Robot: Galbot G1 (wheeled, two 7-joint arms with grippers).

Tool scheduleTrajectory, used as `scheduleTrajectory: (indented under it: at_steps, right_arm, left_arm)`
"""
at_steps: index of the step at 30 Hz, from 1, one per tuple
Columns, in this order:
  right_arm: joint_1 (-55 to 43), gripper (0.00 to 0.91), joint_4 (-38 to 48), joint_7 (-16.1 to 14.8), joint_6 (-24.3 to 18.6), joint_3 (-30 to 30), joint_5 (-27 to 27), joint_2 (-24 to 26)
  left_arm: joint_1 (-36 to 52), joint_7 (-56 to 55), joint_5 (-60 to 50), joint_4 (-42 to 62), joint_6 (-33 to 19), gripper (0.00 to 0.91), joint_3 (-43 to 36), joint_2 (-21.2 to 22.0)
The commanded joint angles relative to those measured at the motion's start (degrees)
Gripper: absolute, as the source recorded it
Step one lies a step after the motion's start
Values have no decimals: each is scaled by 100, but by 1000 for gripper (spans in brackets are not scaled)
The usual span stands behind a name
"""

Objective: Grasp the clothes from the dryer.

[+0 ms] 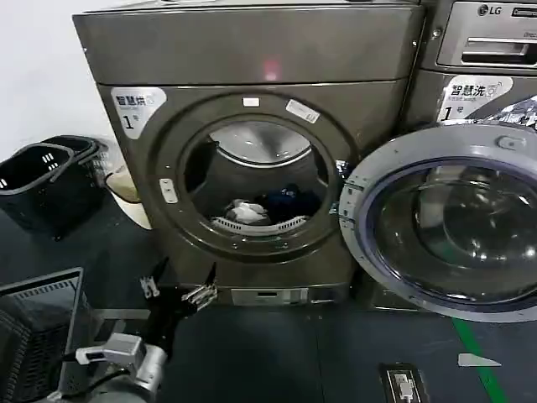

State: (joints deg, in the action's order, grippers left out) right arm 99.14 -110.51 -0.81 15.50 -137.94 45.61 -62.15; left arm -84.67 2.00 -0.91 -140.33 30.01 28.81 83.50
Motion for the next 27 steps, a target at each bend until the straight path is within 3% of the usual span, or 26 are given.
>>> scheduleTrajectory:
  at_steps: [1, 27]
  right_arm:
    - [-5, 907, 3, -4, -9, -7, 0, 2]
    - [5, 907, 71, -30, -246, -37, -4, -18]
  left_arm:
    - [27, 9, 14, 1, 8, 907, 2, -6]
    - [133, 62, -39, 43, -166, 907, -106, 60]
